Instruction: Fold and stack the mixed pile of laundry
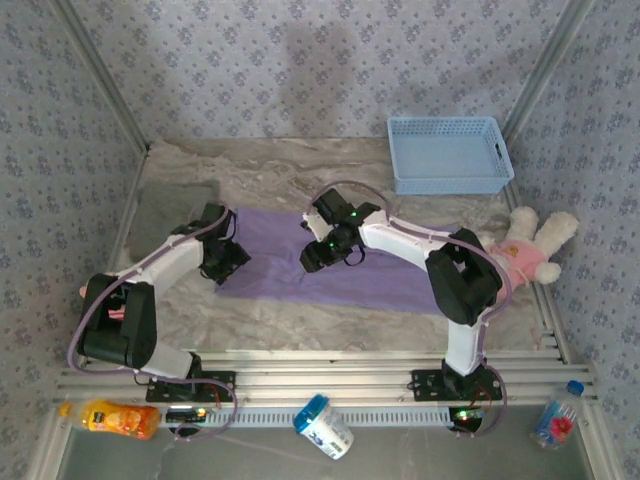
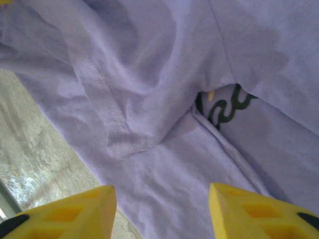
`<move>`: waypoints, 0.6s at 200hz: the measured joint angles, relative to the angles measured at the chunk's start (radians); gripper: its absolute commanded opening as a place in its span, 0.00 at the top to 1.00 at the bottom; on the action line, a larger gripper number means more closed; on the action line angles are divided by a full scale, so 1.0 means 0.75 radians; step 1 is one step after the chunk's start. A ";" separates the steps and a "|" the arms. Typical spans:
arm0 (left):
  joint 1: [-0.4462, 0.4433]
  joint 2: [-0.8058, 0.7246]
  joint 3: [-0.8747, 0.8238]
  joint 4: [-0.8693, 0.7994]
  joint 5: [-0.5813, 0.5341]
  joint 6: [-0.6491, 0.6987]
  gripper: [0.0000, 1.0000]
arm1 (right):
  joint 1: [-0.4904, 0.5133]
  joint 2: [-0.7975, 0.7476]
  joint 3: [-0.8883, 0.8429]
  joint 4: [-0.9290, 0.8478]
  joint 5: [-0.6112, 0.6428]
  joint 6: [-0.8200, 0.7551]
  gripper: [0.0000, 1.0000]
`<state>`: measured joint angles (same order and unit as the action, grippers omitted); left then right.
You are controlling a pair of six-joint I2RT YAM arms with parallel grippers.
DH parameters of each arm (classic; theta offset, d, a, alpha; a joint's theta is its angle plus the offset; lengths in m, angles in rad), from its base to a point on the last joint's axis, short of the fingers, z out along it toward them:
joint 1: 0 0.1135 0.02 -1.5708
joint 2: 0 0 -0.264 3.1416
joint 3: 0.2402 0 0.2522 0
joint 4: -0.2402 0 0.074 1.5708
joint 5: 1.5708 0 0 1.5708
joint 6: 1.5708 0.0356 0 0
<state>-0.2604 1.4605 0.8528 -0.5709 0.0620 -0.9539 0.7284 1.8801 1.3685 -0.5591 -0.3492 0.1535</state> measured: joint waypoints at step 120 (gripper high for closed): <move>0.000 0.055 0.009 0.173 -0.078 0.153 0.70 | 0.124 0.271 0.174 0.011 0.065 0.134 0.73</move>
<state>-0.2604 1.5021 0.8597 -0.4412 0.0032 -0.8394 0.8215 2.0834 1.4994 -0.5510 -0.3004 0.2543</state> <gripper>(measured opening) 0.352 0.383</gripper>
